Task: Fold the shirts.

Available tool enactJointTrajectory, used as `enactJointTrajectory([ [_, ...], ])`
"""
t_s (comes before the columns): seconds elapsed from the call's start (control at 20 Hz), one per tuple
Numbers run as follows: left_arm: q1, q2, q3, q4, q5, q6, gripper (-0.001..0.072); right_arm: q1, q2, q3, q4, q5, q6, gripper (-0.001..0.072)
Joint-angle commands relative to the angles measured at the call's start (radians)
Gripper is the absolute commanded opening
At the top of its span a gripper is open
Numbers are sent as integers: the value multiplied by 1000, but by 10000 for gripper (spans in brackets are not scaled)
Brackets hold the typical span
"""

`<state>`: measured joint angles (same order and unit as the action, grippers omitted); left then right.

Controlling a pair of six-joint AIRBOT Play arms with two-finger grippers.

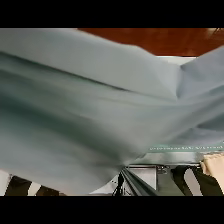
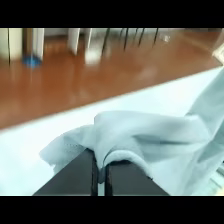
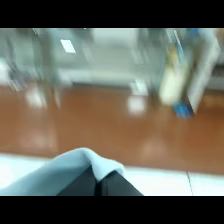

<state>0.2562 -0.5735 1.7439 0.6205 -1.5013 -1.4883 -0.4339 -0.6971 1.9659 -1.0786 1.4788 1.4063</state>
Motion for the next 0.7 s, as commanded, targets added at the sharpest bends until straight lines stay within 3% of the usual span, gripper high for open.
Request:
enactJointTrajectory([
  [0.0, 1, 5, -33, 101, -163, -89, 26, 0, -52, 19, -89, 320, 20, 29],
  [0.2, 0, 5, -221, 79, -164, -89, 27, 0, -168, 18, 41, 376, 53, 29],
  [0.35, 0, 5, -418, 79, -122, -35, 27, 3, -286, 18, 23, 376, 53, 29],
  [0.55, -3, 3, -703, 75, 62, 14, 27, 199, -497, 18, -125, 369, 48, 29],
  [0.65, -9, -8, -809, 74, 161, 19, 27, 328, -608, 18, -240, 288, 5, 29],
])
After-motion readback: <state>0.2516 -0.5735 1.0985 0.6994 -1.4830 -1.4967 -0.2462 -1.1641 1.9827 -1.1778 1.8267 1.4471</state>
